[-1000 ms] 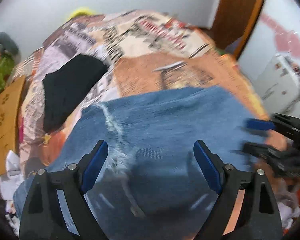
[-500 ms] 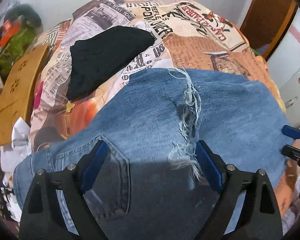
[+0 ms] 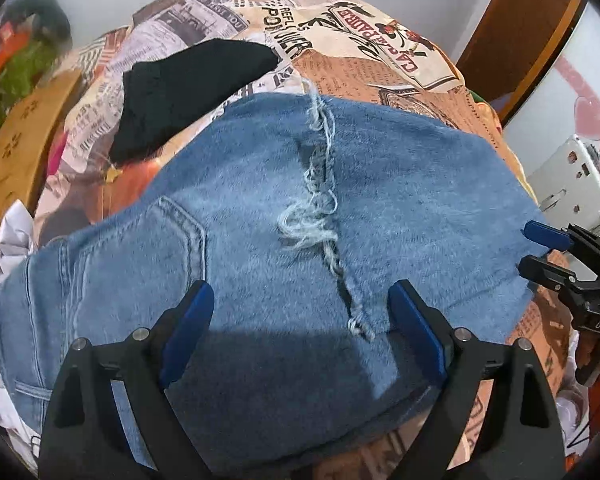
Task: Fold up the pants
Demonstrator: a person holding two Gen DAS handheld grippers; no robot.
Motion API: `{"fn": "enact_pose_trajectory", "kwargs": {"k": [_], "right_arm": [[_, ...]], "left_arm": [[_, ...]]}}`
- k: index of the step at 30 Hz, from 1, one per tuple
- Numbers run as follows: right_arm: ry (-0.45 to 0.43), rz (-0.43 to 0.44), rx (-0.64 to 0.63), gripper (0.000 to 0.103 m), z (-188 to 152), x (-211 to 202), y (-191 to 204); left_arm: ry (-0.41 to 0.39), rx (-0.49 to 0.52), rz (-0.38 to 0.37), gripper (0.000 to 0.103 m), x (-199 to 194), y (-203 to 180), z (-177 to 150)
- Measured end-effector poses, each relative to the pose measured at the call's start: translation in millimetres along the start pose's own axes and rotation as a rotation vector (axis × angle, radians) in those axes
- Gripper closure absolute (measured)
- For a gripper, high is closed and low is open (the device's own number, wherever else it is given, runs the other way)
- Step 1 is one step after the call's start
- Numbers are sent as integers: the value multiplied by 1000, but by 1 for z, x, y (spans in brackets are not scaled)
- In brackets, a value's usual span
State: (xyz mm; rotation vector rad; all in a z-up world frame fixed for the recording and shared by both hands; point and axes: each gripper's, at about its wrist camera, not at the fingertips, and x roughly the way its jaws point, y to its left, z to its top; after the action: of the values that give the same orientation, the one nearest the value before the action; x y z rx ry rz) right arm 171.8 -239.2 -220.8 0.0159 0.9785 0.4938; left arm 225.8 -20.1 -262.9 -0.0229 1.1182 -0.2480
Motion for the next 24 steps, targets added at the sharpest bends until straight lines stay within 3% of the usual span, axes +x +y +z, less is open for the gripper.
{"fn": "enact_pose_trajectory", "kwargs": {"k": [5,8,18,20,24], "right_arm": [[21,-1,-4,45,3,-7,5],[8,17,2,45,8,-14,10],[-83,65,-93,42,40,-27,61],[-90,78,-117,40,44,-24,74],[-68,92,-164,40,45,-9,96]], "left_arm": [[-33,55,95,12,-20,-5,-13],[-68,30,119,12,-38,7,-19],[-225,-193,164,12,-108,83,-54],[-213,-271,163,12,-114,107,-68],[-156,-409,76,12,-110,144,-93]]}}
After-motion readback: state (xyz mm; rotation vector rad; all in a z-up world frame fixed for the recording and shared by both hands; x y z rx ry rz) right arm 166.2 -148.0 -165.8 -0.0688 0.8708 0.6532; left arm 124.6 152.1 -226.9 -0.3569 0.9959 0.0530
